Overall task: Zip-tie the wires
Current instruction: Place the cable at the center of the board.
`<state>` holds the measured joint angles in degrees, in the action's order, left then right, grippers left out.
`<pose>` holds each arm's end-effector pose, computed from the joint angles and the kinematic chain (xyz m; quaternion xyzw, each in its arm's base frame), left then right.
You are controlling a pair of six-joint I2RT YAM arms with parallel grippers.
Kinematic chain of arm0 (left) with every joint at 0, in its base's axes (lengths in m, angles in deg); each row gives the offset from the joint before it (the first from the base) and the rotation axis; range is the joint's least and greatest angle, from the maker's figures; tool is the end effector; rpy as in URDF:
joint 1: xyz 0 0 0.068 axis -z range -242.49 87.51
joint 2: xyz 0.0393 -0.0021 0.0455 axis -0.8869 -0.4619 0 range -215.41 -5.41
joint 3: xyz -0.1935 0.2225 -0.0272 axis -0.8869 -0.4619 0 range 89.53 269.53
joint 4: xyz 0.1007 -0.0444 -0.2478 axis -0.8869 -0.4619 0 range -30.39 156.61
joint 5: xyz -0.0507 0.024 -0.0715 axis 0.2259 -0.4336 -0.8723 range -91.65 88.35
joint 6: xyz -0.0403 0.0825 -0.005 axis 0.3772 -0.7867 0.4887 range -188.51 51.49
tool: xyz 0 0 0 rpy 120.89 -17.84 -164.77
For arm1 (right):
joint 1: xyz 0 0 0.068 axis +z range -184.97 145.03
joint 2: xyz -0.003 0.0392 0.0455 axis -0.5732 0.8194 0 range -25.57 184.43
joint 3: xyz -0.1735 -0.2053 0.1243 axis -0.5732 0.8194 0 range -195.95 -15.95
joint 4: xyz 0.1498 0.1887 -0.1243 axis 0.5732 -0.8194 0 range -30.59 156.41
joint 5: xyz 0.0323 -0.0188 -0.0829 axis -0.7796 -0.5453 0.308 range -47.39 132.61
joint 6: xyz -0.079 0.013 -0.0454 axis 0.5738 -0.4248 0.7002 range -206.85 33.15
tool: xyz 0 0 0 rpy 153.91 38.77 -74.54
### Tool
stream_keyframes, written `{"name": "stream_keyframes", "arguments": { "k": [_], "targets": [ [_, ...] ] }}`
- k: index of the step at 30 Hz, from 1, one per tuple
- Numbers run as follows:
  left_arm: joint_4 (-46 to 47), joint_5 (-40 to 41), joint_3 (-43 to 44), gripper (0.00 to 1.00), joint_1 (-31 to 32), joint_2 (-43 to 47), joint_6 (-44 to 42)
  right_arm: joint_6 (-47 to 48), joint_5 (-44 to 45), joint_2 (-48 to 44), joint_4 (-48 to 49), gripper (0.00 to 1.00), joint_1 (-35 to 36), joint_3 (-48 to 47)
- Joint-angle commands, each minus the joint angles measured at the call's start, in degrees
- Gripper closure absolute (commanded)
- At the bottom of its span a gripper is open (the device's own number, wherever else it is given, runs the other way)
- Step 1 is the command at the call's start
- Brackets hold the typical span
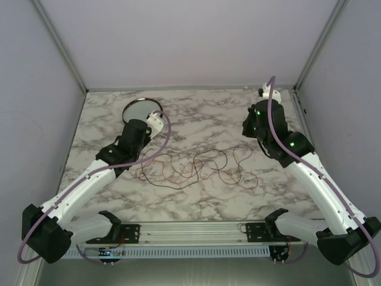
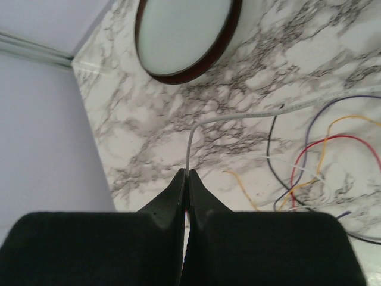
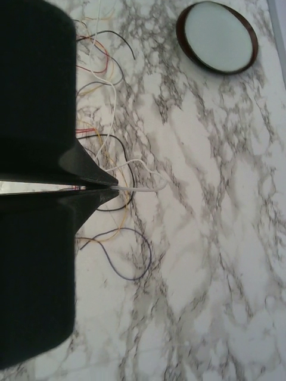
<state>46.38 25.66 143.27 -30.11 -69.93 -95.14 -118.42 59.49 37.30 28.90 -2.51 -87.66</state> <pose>0.2604 -0.1203 0.3088 0.3153 0.7934 0.1812 0.4881 0.2373 0.1224 0.3948 0.0682 0.8515 0.1604 0.4946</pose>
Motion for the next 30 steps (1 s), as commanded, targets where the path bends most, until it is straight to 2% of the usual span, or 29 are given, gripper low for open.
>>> {"name": "stream_keyframes", "arguments": {
  "k": [1,9,18,23,30],
  "targets": [
    [4.7,-4.3,-1.3,1.0,0.3,-2.0,4.1,-2.6,6.8,-3.0,-5.2,1.0,0.5,-1.3],
    [11.4,-15.8,-5.0,0.89,0.9,-5.3,8.7,-9.1,14.7,-5.9,-15.6,1.0,0.4,-1.0],
    [15.6,-21.6,-5.4,0.87,1.9,-12.3,12.3,-15.2,21.1,-9.8,-21.1,1.0,0.1,1.8],
    [16.7,-19.8,-4.3,0.73,2.1,-14.0,13.2,-17.4,24.8,-10.7,-24.4,1.0,-0.7,1.5],
    [16.5,-16.1,-3.5,0.54,2.0,-14.2,13.5,-17.5,24.2,-11.2,-25.7,1.0,-1.9,3.1]
  ]
}}
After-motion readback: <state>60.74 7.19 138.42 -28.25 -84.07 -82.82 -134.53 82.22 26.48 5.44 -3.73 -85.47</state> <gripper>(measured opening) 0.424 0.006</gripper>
